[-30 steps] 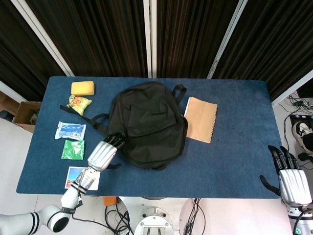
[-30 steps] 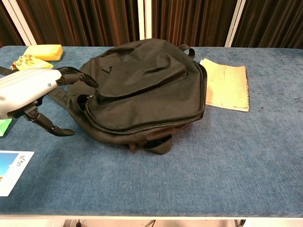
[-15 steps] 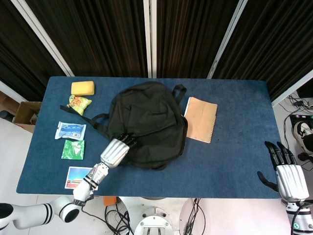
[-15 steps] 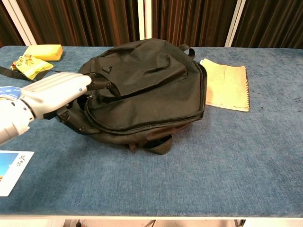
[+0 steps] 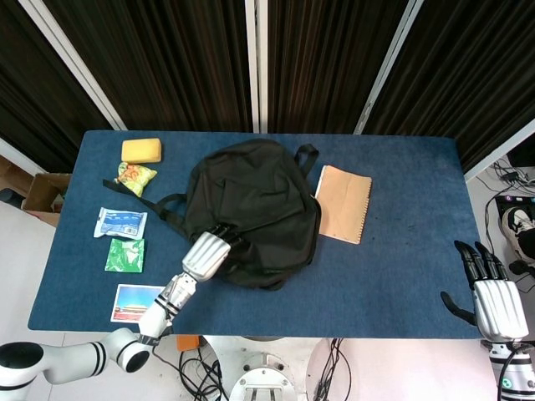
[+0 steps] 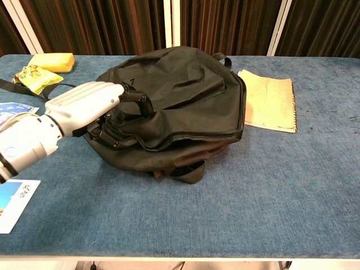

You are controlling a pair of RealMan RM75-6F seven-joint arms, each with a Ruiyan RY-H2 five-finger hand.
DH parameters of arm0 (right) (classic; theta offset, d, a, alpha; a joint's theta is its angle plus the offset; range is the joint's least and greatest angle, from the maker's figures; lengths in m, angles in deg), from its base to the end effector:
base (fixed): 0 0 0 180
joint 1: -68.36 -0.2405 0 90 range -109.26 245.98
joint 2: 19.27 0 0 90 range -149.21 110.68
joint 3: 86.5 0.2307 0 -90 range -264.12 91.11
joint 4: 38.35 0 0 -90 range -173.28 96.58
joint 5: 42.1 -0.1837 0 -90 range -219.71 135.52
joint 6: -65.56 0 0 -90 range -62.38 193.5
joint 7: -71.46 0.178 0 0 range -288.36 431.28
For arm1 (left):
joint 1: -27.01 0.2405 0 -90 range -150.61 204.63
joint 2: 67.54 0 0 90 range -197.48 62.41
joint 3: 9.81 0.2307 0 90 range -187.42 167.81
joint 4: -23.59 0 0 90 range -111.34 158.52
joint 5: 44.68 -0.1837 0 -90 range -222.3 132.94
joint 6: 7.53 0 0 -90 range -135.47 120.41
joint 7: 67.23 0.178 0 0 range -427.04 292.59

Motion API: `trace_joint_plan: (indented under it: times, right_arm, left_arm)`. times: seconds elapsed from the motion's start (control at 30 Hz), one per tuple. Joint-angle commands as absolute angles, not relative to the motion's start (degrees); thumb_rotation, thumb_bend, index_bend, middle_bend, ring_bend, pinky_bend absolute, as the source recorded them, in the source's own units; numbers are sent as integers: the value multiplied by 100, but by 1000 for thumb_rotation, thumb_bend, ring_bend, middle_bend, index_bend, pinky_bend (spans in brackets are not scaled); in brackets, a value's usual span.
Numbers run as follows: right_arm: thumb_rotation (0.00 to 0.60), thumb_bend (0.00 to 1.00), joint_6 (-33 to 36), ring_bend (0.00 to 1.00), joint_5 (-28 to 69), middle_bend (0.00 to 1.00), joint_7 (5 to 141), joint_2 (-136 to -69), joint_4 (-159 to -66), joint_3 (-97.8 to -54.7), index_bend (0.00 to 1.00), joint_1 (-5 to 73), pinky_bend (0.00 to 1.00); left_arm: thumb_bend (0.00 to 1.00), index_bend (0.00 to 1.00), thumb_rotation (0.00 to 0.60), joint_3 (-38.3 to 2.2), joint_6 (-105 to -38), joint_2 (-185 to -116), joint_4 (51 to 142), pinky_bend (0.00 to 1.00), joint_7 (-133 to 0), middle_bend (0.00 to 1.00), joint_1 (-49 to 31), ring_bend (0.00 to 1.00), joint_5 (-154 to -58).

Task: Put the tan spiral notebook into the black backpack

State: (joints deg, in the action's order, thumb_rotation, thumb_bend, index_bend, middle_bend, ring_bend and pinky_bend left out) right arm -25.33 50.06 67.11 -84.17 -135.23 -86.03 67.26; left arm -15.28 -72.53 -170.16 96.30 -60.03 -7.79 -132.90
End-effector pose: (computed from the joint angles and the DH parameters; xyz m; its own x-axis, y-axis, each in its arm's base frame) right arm -0.2550 -0.1842 0.1657 0.3825 0.0339 0.9233 -0.9218 -0.0545 0.3839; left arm -0.1043 0.2965 -0.0515 0.3408 0.1801 0.9227 0.8148 -0.5462 -0.1943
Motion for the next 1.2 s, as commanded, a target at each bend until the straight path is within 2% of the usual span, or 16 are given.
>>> trace_joint_plan:
  times: [0.03, 0.13, 0.23, 0.3, 0.37, 0.47, 0.63, 0.83, 1.03, 1.2]
  right_arm:
    - [600, 193, -2515, 33, 4995, 146, 6733, -8422, -13510, -8589, 0, 6720, 182]
    - [600, 192, -2480, 33, 4970, 146, 6764, -8435, -13495, -8572, 0, 6708, 183]
    - [600, 193, -2439, 33, 4960, 148, 6805, -8459, -13467, -8557, 0, 6687, 182]
    - [600, 192, -2415, 34, 4954, 151, 6828, -8470, -13453, -8553, 0, 6678, 183]
    - [600, 193, -2403, 34, 4936, 153, 6862, -8477, -13430, -8543, 0, 6676, 183]
    - [600, 193, -2402, 34, 4905, 156, 6921, -8478, -13389, -8531, 0, 6686, 183]
    - [600, 193, -2380, 34, 4895, 157, 6984, -8471, -13339, -8529, 0, 6686, 183]
    - [600, 193, -2156, 34, 4941, 160, 6897, -8392, -13343, -8555, 0, 6571, 180]
    - [600, 194, -1480, 38, 4897, 166, 6724, -8178, -13372, -8428, 0, 6104, 181]
    - [600, 197, -743, 41, 4699, 177, 6615, -8173, -13204, -8150, 0, 5503, 190]
  left_arm:
    - [298, 314, 600, -1598, -7162, -17199, 9388, 215, -6037, 338, -902, 207, -13237]
    - [309, 253, 600, -1680, -7064, -17350, 9171, 215, -6027, 305, -1015, 208, -13171]
    - [329, 234, 600, -1814, -6979, -17546, 8921, 216, -6107, 295, -1153, 209, -13076]
    - [350, 295, 600, -1882, -7024, -17652, 8800, 217, -6181, 358, -1205, 237, -13062]
    - [393, 462, 600, -1936, -7186, -17782, 8672, 241, -6339, 502, -1215, 342, -13085]
    - [447, 612, 600, -1925, -7340, -17862, 8626, 288, -6618, 666, -1174, 505, -13099]
    - [482, 687, 600, -1817, -7730, -17636, 9137, 326, -6887, 742, -967, 582, -13212]
    - [482, 681, 600, -1789, -7929, -17065, 10193, 329, -6951, 740, -778, 589, -13206]
    - [484, 673, 600, -2611, -7279, -16690, 10530, 332, -7093, 733, -1135, 585, -12376]
    - [486, 659, 600, -3300, -6306, -16493, 10435, 335, -7404, 722, -1505, 584, -11159]
